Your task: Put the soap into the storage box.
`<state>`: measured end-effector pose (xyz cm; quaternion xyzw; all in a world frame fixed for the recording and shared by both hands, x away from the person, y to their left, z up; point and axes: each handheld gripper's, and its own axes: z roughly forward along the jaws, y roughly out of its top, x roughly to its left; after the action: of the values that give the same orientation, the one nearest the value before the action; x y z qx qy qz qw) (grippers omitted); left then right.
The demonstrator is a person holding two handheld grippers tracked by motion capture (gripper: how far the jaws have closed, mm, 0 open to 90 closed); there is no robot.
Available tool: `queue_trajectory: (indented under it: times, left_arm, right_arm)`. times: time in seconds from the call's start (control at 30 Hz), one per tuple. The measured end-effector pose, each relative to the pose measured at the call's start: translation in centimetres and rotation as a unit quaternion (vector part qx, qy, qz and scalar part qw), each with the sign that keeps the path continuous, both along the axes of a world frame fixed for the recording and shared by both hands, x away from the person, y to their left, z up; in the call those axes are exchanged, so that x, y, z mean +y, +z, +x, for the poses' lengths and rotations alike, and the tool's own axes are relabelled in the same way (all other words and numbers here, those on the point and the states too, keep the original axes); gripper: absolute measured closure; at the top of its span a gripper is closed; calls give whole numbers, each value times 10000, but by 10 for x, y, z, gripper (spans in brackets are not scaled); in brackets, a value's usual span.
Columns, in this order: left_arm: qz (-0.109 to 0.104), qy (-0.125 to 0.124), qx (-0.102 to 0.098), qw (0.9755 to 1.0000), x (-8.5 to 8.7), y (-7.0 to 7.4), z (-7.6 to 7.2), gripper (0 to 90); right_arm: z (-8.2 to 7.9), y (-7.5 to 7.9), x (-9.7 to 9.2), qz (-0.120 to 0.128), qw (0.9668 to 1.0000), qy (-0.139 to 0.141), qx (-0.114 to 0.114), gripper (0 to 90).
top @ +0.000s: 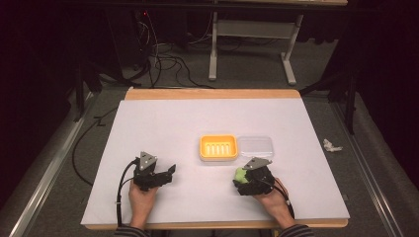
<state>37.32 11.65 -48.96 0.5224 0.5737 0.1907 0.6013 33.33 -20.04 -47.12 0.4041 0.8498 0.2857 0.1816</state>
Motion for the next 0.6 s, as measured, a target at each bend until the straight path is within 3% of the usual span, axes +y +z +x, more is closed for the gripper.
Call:
queue_trajectory:
  times: [0.23, 0.33, 0.6]
  left_arm:
    - [5, 4, 3, 10000, 0, 0, 0, 205]
    - [-4, -7, 4, 10000, 0, 0, 0, 205]
    - [3, 0, 5, 10000, 0, 0, 0, 205]
  right_arm:
    - [3, 2, -2, -47, 9998, 186, 59, 251]
    - [3, 3, -4, 43, 9998, 190, 85, 252]
    - [-1, 9, -12, 200, 9995, 219, -57, 254]
